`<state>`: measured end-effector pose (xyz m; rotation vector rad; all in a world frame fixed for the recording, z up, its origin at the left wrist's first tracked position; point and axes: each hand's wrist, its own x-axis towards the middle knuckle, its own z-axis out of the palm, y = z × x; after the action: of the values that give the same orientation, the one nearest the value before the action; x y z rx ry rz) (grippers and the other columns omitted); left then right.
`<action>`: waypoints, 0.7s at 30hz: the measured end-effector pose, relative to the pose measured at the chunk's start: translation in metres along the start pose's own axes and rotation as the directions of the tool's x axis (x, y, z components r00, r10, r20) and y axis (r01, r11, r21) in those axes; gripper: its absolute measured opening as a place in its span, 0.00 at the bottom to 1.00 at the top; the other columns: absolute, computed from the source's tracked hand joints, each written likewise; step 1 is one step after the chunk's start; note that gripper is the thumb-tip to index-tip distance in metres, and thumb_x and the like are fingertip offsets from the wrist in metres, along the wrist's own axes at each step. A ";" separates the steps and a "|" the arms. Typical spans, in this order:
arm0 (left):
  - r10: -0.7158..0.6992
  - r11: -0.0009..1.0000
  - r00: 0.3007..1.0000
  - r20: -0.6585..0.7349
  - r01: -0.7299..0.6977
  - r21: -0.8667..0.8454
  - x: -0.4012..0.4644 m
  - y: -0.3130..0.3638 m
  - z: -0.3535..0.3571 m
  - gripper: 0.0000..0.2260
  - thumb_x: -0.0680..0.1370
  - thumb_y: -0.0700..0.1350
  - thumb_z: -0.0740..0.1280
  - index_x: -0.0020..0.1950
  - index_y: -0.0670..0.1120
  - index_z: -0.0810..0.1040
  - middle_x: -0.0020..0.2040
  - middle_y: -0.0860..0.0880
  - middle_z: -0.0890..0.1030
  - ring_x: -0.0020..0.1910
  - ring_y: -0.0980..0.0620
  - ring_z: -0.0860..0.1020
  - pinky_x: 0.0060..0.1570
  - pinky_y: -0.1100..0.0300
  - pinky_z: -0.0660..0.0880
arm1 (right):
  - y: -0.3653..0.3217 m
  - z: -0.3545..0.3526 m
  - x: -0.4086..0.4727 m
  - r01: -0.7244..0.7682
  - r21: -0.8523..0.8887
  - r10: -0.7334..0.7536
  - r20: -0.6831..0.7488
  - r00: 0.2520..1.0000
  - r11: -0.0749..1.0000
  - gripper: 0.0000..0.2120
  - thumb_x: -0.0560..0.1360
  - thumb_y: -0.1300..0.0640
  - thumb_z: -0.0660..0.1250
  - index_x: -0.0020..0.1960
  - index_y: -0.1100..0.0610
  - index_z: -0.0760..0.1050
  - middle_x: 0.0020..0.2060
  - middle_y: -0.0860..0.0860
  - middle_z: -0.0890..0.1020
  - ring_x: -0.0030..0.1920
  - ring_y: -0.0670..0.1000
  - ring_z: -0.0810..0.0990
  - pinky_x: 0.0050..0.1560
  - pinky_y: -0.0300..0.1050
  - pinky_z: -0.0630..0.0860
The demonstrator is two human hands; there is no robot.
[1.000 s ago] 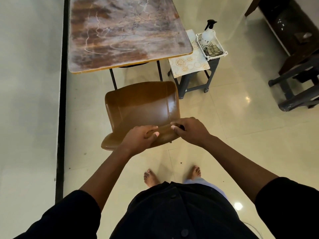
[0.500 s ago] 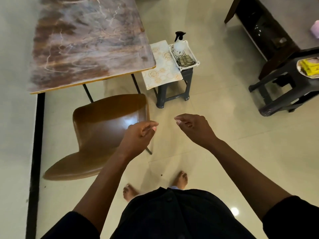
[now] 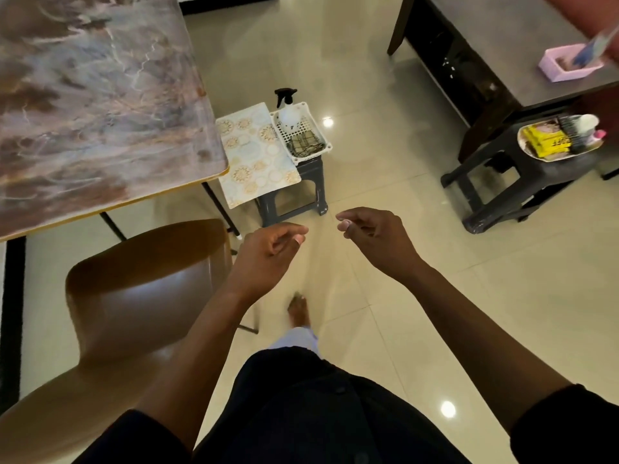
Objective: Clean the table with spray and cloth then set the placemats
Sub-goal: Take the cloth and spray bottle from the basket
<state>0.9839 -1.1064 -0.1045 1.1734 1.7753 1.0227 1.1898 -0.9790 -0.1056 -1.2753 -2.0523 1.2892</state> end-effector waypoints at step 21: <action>0.023 1.000 0.985 0.170 -0.026 0.016 0.388 0.088 0.045 0.09 0.85 0.42 0.69 0.60 0.51 0.87 0.53 0.57 0.88 0.54 0.64 0.85 0.56 0.65 0.79 | 0.050 -0.150 0.306 -0.117 0.128 0.141 -0.192 0.971 0.985 0.10 0.81 0.52 0.69 0.59 0.52 0.85 0.44 0.46 0.88 0.47 0.50 0.87 0.54 0.61 0.83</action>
<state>0.9421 -0.7080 -0.1046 1.2585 1.6432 0.8942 1.1675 -0.6358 -0.1137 -1.4420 -1.7554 1.2584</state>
